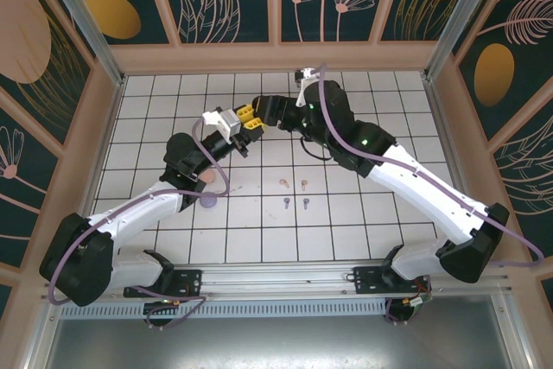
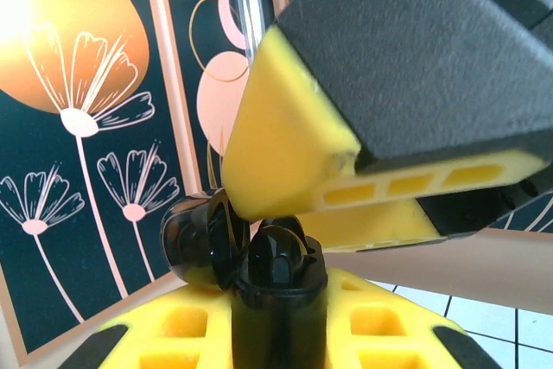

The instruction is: Insert the wireless bluetooth earbuds into the charging case

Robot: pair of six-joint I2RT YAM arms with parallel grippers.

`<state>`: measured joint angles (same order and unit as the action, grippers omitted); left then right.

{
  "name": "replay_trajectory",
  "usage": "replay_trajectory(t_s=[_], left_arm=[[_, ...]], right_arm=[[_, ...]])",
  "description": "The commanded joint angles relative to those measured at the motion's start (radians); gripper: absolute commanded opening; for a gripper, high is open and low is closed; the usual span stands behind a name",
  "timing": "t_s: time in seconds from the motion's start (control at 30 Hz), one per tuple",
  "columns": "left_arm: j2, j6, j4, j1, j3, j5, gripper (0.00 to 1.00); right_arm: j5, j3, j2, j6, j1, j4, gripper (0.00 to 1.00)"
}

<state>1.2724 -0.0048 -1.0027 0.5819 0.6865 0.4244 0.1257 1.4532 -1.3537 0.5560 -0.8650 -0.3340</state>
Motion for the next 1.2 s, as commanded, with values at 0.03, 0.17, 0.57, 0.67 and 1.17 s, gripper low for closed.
replay_trajectory(t_s=[0.03,0.17,0.57,0.67,1.17], left_arm=[[-0.003,-0.01,-0.044,0.007,0.018,0.034,0.0],[0.002,-0.011,-0.043,0.007,0.008,0.037,0.0],[0.017,0.036,0.063,0.006,0.006,0.066,0.0],[0.024,0.043,0.087,0.007,0.01,0.076,0.0],[0.053,0.066,0.124,0.007,0.041,0.1,0.0]], right_arm=[[-0.04,0.055,0.063,0.007,0.016,0.026,0.76],[-0.087,0.096,0.056,0.009,0.05,-0.017,0.77],[-0.249,0.264,-0.128,-0.035,0.164,-0.176,0.38],[-0.271,0.292,-0.164,-0.05,0.165,-0.201,0.26],[-0.346,0.362,-0.282,-0.102,0.164,-0.336,0.03]])
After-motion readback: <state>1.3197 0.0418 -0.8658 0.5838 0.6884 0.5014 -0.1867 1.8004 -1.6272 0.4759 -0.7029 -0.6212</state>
